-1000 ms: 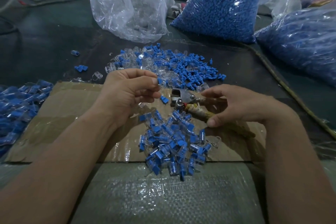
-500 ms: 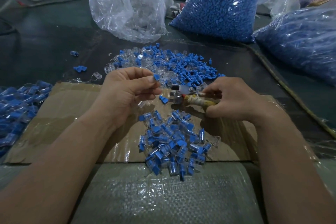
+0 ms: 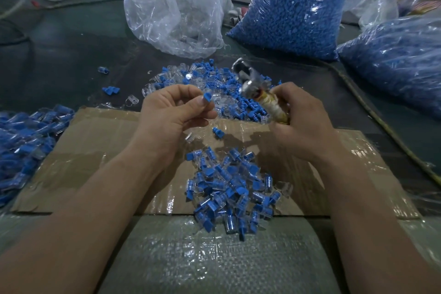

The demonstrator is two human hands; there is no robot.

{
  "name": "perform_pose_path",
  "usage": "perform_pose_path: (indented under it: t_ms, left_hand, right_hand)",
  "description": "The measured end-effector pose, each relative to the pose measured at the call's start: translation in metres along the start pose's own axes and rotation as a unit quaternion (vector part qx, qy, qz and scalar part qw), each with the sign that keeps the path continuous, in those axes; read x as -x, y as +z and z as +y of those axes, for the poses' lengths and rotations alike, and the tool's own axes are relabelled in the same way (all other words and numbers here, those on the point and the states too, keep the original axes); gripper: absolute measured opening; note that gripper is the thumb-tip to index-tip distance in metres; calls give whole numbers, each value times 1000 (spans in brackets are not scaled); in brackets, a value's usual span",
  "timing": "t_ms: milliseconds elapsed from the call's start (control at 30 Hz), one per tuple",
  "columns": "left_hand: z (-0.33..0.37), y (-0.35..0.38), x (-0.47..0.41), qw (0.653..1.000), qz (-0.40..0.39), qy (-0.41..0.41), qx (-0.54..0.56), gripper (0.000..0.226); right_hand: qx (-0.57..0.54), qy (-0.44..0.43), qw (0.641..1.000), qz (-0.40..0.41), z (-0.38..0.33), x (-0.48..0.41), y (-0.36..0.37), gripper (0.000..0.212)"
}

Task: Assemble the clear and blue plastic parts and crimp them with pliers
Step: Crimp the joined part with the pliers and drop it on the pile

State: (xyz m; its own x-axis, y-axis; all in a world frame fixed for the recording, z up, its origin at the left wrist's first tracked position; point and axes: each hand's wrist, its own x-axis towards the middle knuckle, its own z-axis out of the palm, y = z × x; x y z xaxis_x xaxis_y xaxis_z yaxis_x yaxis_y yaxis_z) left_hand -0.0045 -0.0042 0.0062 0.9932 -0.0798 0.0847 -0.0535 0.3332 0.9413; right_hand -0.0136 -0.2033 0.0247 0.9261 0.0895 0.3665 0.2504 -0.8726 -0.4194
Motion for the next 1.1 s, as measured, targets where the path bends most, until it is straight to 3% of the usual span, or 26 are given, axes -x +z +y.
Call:
perform_pose_path:
  t_ms: [233,467,600,1100]
  left_hand:
    - [0,0,0,999,-3,32,-12,16]
    - [-2,1,0,995,5,60,-73,6]
    - [-3,2,1,995,23,67,-74,11]
    - [-7,1,0,984,21,112,-139,13]
  right_hand:
    - [56,-59,995,-58,-11,2,11,31]
    - [12,-32,995,-97,-13,3,13,33]
    - [10,-26,993,-115,-13,3,14,33]
    - [-4,-34,994,-103,-19,2,14,22]
